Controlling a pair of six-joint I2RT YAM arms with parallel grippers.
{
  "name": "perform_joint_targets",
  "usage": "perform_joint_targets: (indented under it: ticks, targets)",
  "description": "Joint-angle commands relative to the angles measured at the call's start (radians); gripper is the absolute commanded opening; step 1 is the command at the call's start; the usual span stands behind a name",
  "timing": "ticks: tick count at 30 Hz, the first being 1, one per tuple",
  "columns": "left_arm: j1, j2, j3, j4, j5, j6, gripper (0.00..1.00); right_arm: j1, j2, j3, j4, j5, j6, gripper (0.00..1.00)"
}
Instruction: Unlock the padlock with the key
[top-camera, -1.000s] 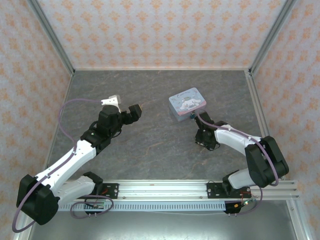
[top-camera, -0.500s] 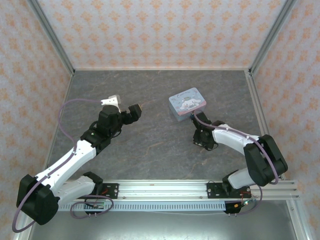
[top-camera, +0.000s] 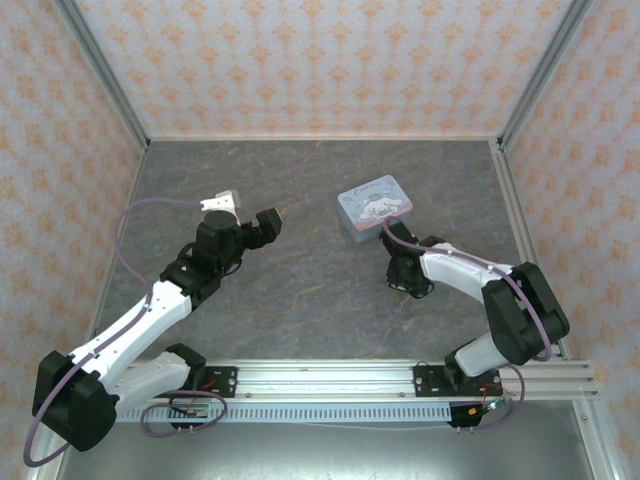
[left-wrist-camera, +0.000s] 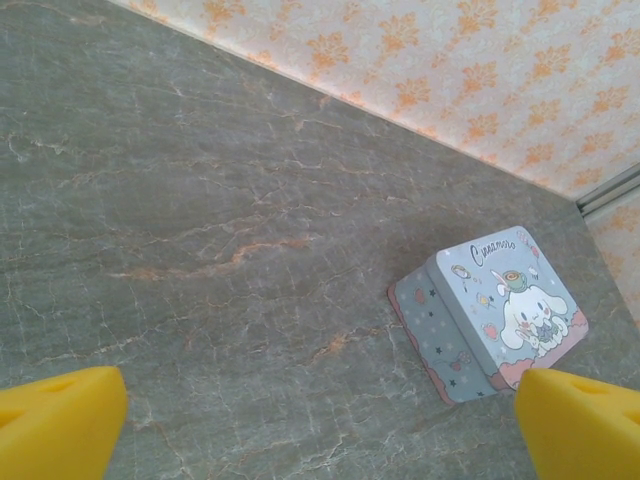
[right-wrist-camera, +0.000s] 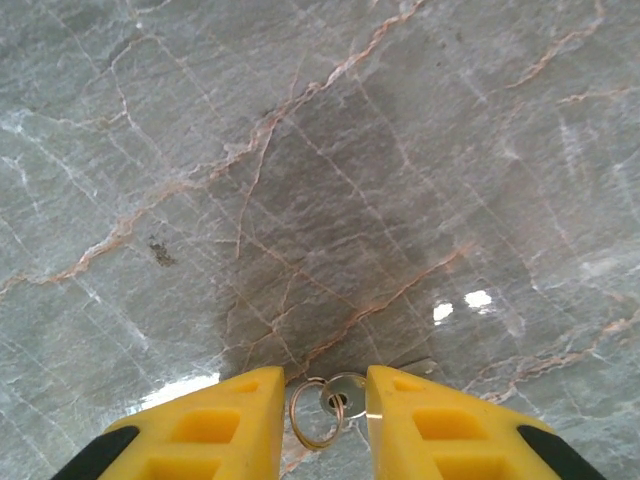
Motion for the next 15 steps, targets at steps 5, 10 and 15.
perform_joint_targets:
  ticks: [5, 10, 15]
  targets:
    - [-0.006, -0.022, 0.020, -0.021, -0.023, 0.016, 1.00, 0.012, 0.046, 0.039, -0.035, 0.028, -0.017, 0.27]
    - [-0.005, -0.027, 0.021, -0.025, -0.026, 0.020, 1.00, 0.012, 0.047, 0.040, -0.039, 0.030, -0.017, 0.20]
    - [-0.006, -0.029, 0.024, -0.023, -0.017, 0.025, 1.00, 0.012, 0.035, 0.043, -0.039, 0.022, -0.017, 0.04]
